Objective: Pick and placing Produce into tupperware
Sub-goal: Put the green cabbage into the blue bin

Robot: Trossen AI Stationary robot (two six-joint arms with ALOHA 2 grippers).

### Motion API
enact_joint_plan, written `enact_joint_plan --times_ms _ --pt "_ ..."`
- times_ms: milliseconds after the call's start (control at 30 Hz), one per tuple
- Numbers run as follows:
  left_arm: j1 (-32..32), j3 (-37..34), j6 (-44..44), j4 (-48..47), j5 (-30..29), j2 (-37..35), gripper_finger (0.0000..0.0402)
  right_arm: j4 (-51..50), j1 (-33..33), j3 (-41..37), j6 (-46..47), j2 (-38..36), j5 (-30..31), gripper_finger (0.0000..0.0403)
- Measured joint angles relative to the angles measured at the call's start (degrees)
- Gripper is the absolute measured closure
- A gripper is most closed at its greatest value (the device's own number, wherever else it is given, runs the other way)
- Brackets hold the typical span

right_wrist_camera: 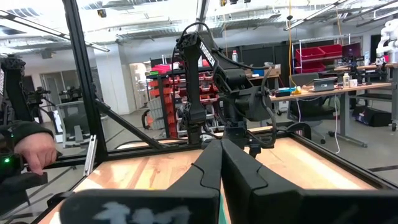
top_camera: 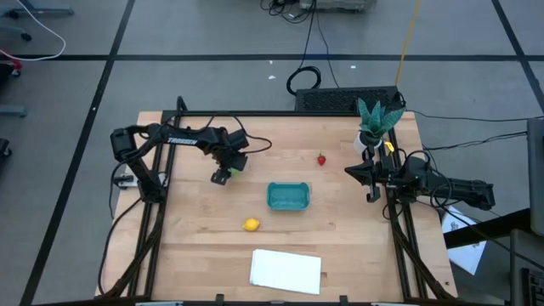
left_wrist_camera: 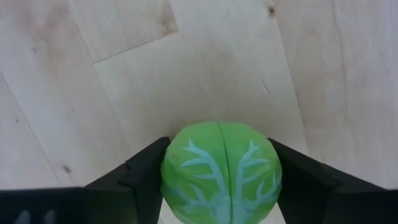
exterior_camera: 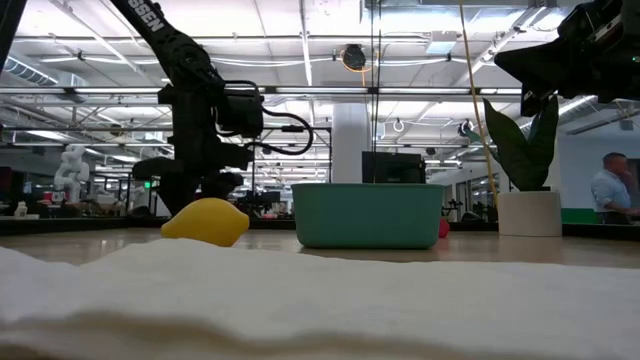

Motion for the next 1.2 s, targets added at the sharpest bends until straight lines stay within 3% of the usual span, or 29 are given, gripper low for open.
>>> enact_joint_plan --times_ms 167,433,600,1200 --pt "0.0 0.0 -0.3 -0.9 -1.0 -0.6 0.0142 0.0 0.0 0.0 0.0 0.0 0.0 0.0403" --pt "0.0 3.7 -2.0 -5.8 -4.2 -1.4 0.0174 0.0 0.0 0.0 0.0 0.0 0.0 0.0403" --pt "0.0 6.1 -2.7 -7.3 -4.3 -1.5 0.0167 0.0 0.0 0.0 0.0 0.0 0.0 0.0403" --pt "0.0 19.6 -3.1 -16.3 -3.4 -1.5 0.0162 0.1 0.0 0.0 0.2 0.0 0.0 0.0403"
